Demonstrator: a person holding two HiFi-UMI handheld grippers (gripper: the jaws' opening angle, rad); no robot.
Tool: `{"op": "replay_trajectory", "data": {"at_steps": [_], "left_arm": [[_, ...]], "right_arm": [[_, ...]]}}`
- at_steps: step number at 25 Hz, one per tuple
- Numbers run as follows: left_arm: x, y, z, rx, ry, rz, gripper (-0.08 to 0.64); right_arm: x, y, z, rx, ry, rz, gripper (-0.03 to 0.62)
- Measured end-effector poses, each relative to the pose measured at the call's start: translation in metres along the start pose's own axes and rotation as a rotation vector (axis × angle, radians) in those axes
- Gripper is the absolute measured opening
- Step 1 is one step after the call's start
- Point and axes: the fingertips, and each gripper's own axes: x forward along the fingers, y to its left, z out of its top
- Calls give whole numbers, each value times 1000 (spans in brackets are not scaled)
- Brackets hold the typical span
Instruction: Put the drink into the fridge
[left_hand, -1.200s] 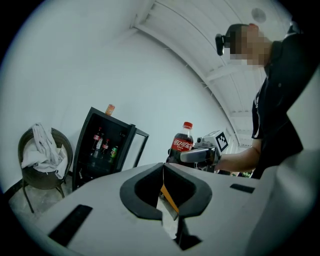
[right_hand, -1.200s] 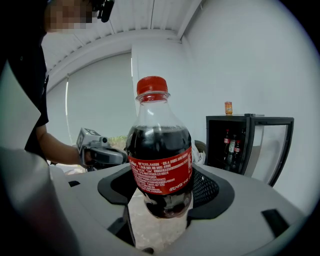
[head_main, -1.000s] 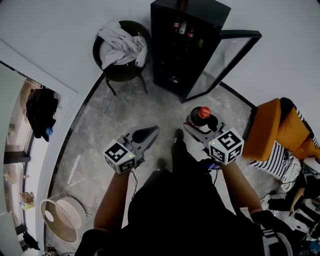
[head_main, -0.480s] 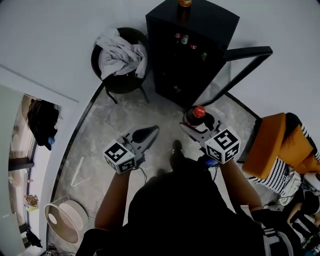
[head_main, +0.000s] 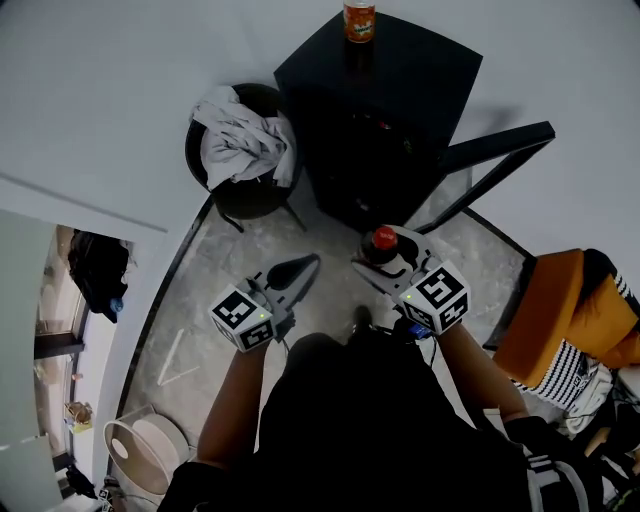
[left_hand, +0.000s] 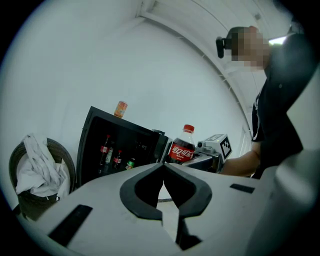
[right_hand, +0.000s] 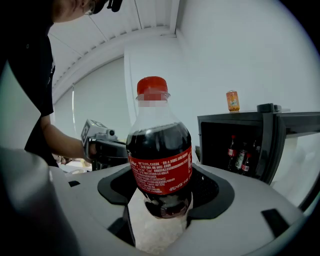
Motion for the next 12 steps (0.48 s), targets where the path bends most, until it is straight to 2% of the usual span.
{"op": "replay_trajectory", "data": {"at_steps": [5, 12], "left_arm": [[18, 16, 11, -8, -5, -8, 11], [33, 52, 19, -7, -18, -69, 11]], "right_arm": [[12, -19, 1, 27, -4, -19, 311], [44, -38, 1, 25, 10, -61, 311]]}}
